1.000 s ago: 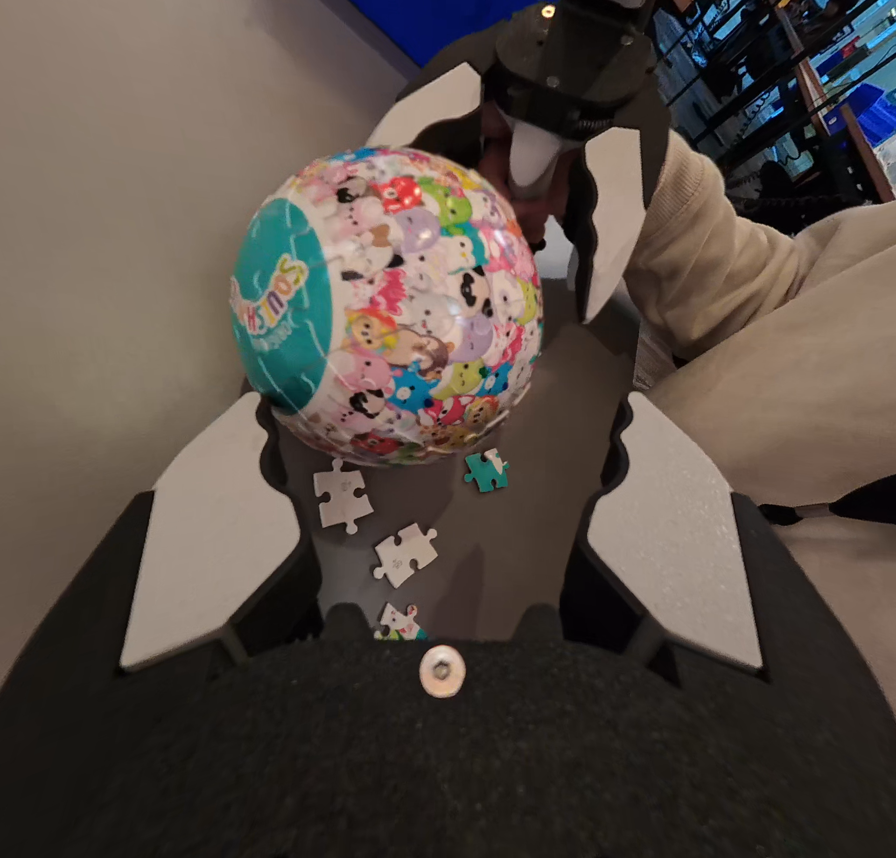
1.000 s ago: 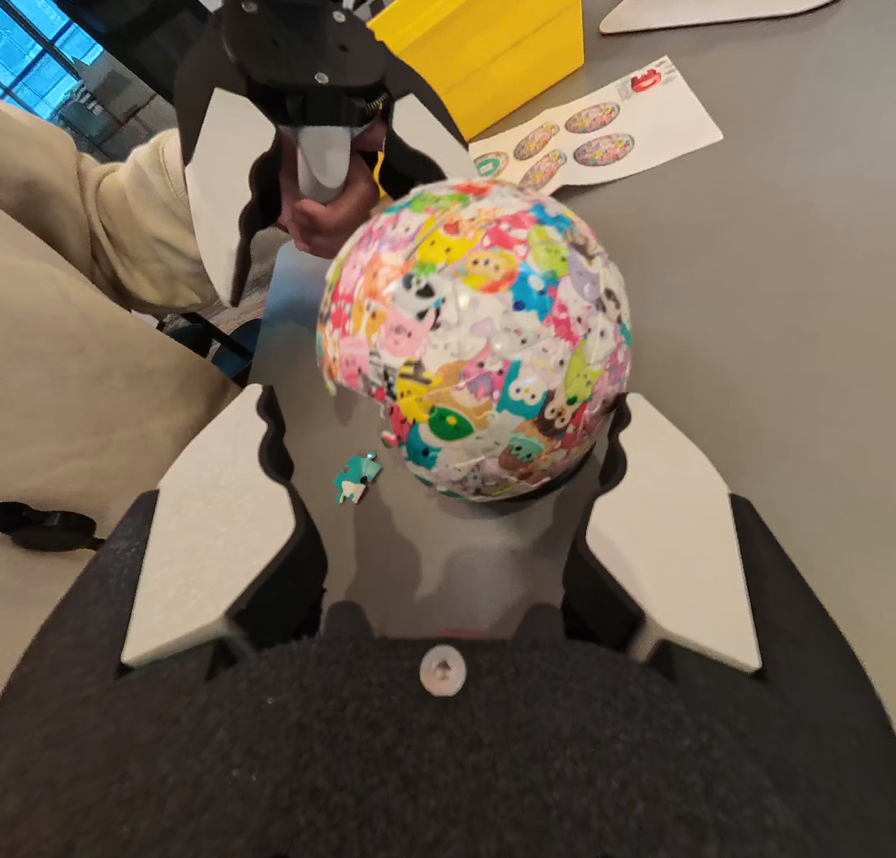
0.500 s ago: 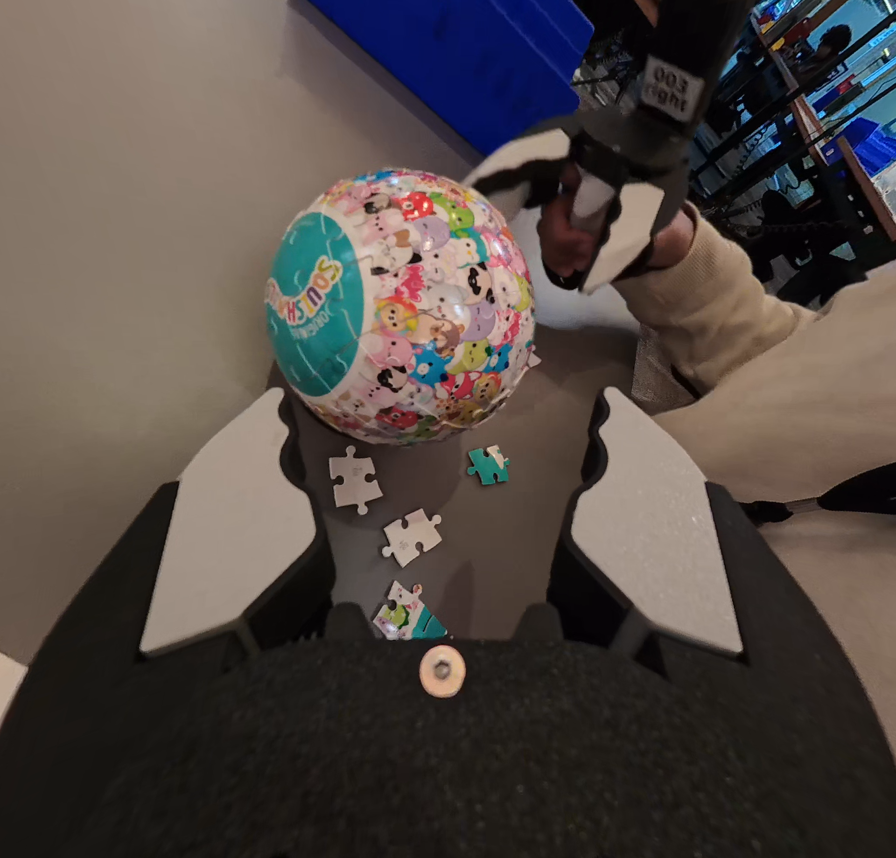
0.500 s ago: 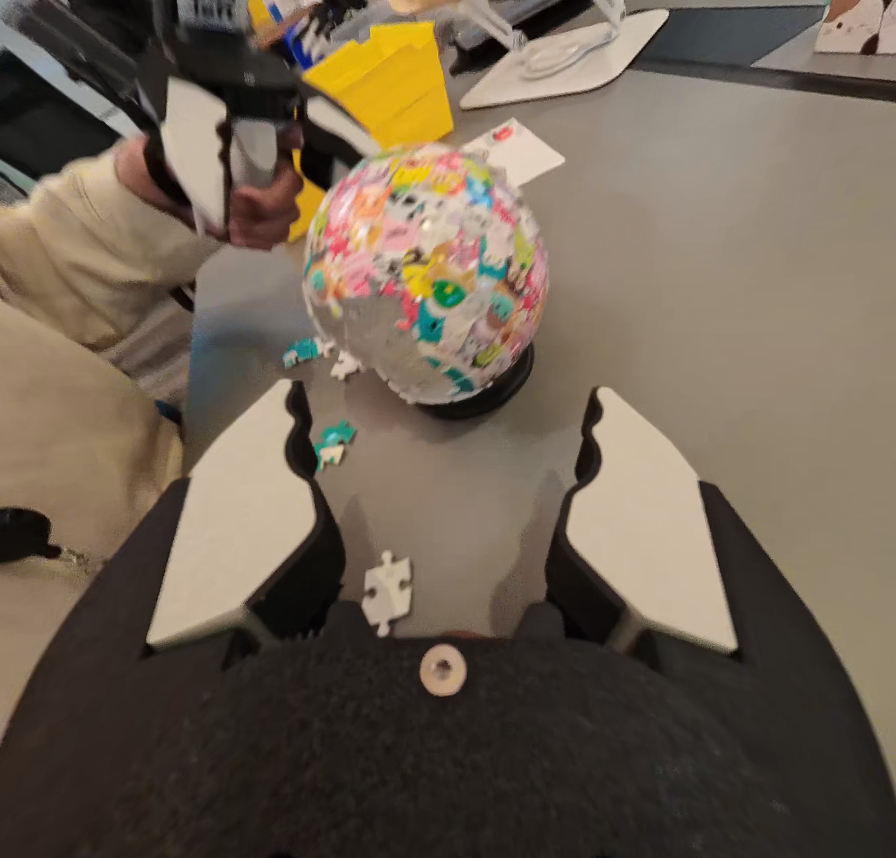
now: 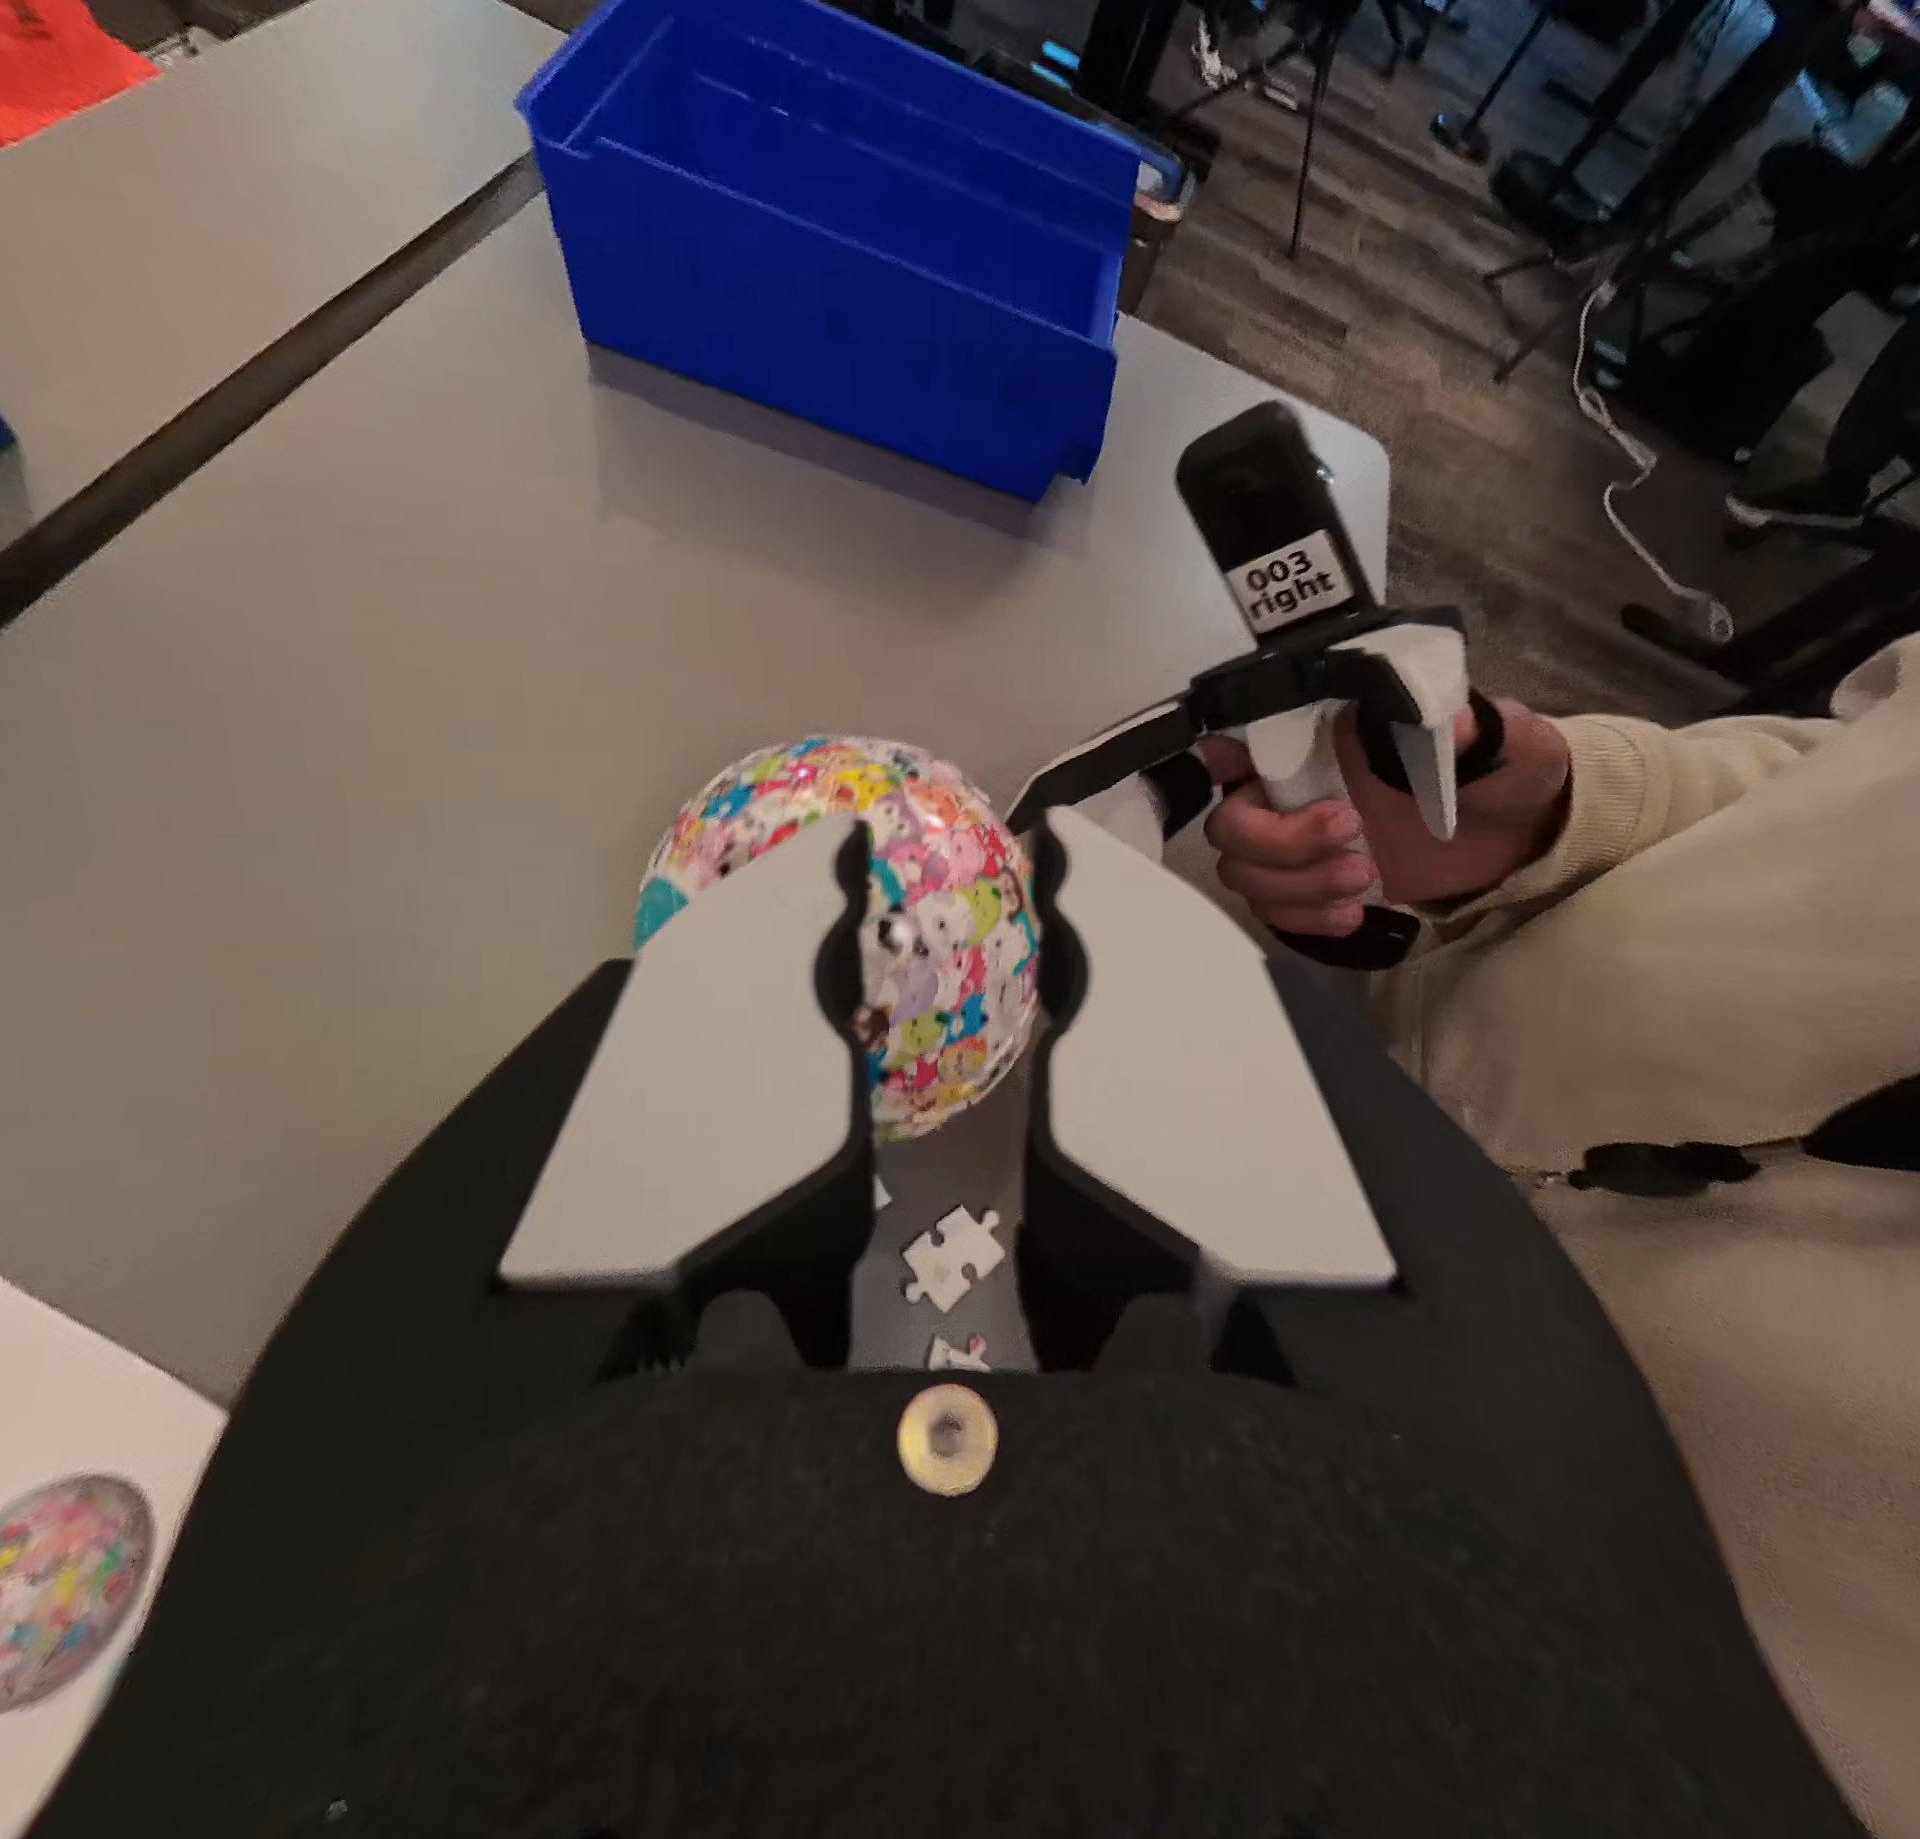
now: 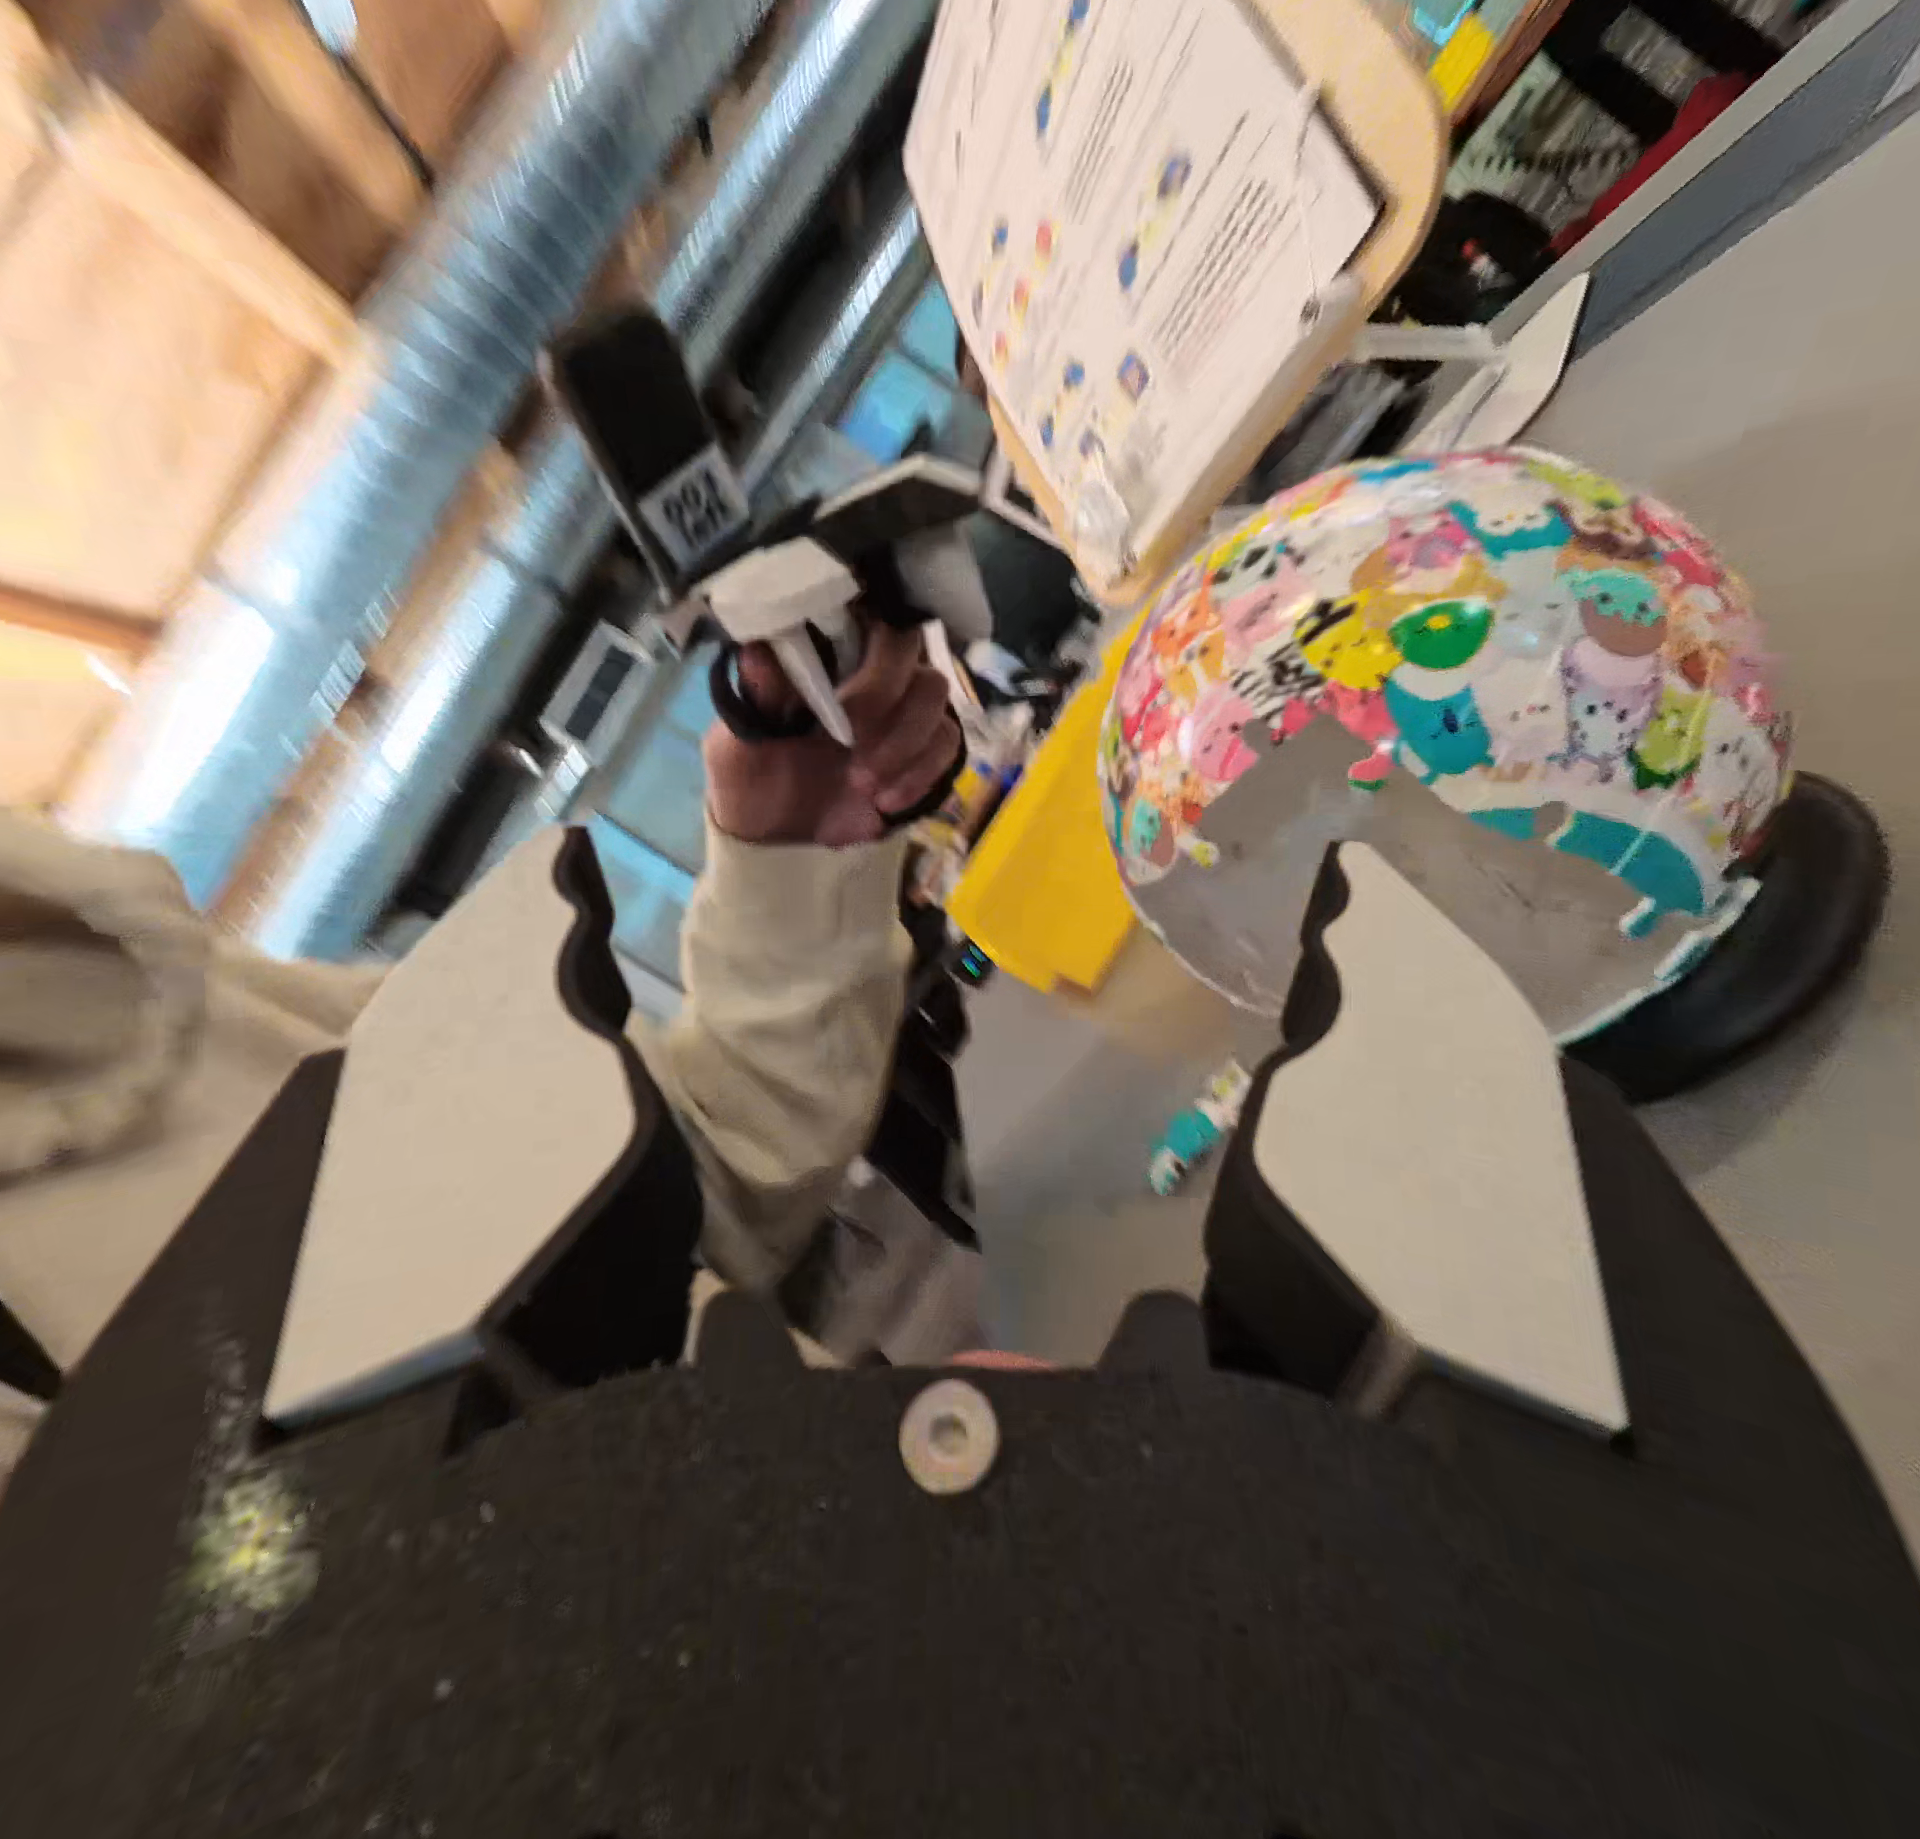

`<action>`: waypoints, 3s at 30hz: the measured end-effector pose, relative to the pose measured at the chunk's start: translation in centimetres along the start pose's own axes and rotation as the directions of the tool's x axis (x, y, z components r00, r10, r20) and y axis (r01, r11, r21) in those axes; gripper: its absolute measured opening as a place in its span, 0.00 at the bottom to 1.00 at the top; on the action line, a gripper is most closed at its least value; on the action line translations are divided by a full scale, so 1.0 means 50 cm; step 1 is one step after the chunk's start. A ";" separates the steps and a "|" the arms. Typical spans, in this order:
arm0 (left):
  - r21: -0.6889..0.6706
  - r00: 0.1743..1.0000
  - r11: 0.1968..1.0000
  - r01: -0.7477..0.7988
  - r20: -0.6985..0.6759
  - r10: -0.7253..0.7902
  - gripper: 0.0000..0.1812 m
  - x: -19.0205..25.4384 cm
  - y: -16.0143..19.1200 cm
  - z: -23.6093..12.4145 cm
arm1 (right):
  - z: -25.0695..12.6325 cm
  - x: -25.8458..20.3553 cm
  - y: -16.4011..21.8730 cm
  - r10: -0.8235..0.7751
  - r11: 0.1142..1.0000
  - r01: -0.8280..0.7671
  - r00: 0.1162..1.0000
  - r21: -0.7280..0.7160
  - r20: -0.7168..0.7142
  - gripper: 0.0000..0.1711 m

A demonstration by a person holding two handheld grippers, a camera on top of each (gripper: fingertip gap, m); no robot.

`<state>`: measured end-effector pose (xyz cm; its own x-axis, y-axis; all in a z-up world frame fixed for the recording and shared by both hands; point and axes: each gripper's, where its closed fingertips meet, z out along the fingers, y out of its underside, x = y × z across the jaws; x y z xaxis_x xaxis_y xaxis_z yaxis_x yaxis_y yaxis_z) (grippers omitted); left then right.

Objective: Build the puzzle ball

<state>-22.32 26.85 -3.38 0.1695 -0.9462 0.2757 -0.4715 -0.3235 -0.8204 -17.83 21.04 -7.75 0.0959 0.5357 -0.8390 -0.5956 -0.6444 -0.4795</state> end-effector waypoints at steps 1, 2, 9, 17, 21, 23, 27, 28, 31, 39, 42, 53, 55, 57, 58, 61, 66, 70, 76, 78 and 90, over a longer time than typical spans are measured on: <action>-0.015 1.000 1.000 -0.022 -0.016 0.021 0.11 0.006 -0.007 0.012 | 0.001 0.002 -0.010 0.065 0.997 -0.067 0.997 0.050 0.028 0.73; -0.035 0.998 0.998 -0.043 -0.037 0.041 0.06 0.011 -0.011 0.025 | 0.000 0.006 -0.018 0.128 0.987 -0.132 0.990 0.087 0.053 0.73; -0.123 0.998 0.992 -0.039 -0.062 0.032 0.00 -0.008 -0.010 0.093 | 0.014 0.003 -0.044 0.281 0.926 -0.327 0.932 0.191 0.230 0.74; -0.171 0.999 0.985 -0.012 -0.054 0.003 0.00 -0.022 0.014 0.124 | 0.014 0.006 -0.075 0.371 0.813 -0.512 0.822 0.277 0.432 0.71; -0.195 0.999 0.981 -0.013 -0.050 0.003 0.00 -0.027 0.026 0.132 | 0.010 0.008 -0.085 0.376 0.789 -0.545 0.794 0.285 0.477 0.70; -0.213 0.999 0.977 -0.020 -0.044 0.010 0.00 -0.030 0.036 0.136 | 0.004 0.008 -0.091 0.374 0.776 -0.557 0.784 0.295 0.496 0.69; -0.230 0.999 0.973 -0.034 -0.030 0.028 0.00 -0.035 0.048 0.140 | 0.002 0.009 -0.091 0.378 0.771 -0.569 0.771 0.287 0.513 0.68; -0.227 0.999 0.973 -0.033 -0.029 0.027 0.00 -0.036 0.048 0.140 | 0.003 0.009 -0.090 0.375 0.772 -0.568 0.770 0.287 0.516 0.68; -0.225 0.999 0.974 -0.031 -0.031 0.025 0.00 -0.036 0.050 0.139 | 0.004 0.008 -0.086 0.373 0.774 -0.568 0.767 0.281 0.522 0.67; -0.220 0.999 0.975 -0.043 -0.010 0.042 0.00 -0.036 0.043 0.121 | 0.005 0.014 -0.086 0.378 0.775 -0.566 0.771 0.280 0.513 0.67; -0.232 0.999 0.972 -0.047 -0.008 0.046 0.00 -0.035 0.049 0.124 | 0.010 0.015 -0.087 0.387 0.769 -0.576 0.764 0.276 0.516 0.68; -0.229 0.998 0.972 -0.058 -0.010 0.057 0.00 -0.033 0.052 0.129 | 0.008 0.002 -0.098 0.360 0.766 -0.582 0.740 0.273 0.568 0.63; -0.229 0.998 0.972 -0.060 -0.008 0.060 0.00 -0.033 0.051 0.129 | 0.013 0.005 -0.094 0.370 0.771 -0.578 0.748 0.268 0.550 0.64; -0.229 0.998 0.971 -0.064 -0.006 0.065 0.00 -0.031 0.050 0.130 | 0.016 0.007 -0.090 0.373 0.781 -0.564 0.765 0.268 0.525 0.67; -0.225 0.998 0.972 -0.066 -0.010 0.066 0.00 -0.029 0.048 0.132 | 0.015 0.007 -0.089 0.372 0.784 -0.560 0.769 0.268 0.519 0.68; -0.218 0.997 0.973 -0.077 -0.025 0.073 0.00 -0.020 0.036 0.141 | 0.007 0.008 -0.093 0.365 0.784 -0.550 0.782 0.286 0.505 0.69; -0.276 0.992 0.953 -0.124 -0.020 0.123 0.00 -0.019 0.034 0.167 | -0.004 0.007 -0.100 0.365 0.768 -0.571 0.763 0.291 0.533 0.70; -0.314 0.989 0.939 -0.143 -0.011 0.147 0.00 -0.023 0.047 0.175 | -0.006 0.007 -0.096 0.366 0.759 -0.583 0.751 0.291 0.550 0.67; -0.315 0.988 0.937 -0.148 -0.004 0.155 0.00 -0.020 0.044 0.171 | -0.003 0.013 -0.091 0.383 0.755 -0.590 0.751 0.286 0.538 0.68; -0.326 0.986 0.932 -0.158 -0.001 0.166 0.00 -0.020 0.047 0.171 | -0.005 0.005 -0.093 0.377 0.752 -0.597 0.736 0.278 0.562 0.66; -0.336 0.978 0.923 -0.189 0.022 0.208 0.00 -0.023 0.047 0.170 | -0.011 0.002 -0.094 0.360 0.753 -0.591 0.737 0.288 0.572 0.64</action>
<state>-16.28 27.26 -9.90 0.0870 -0.9923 0.0878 -0.7579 -0.1231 -0.6407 -14.61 23.82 -5.71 -0.5996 0.4753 -0.6439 -0.7353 -0.6447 0.2090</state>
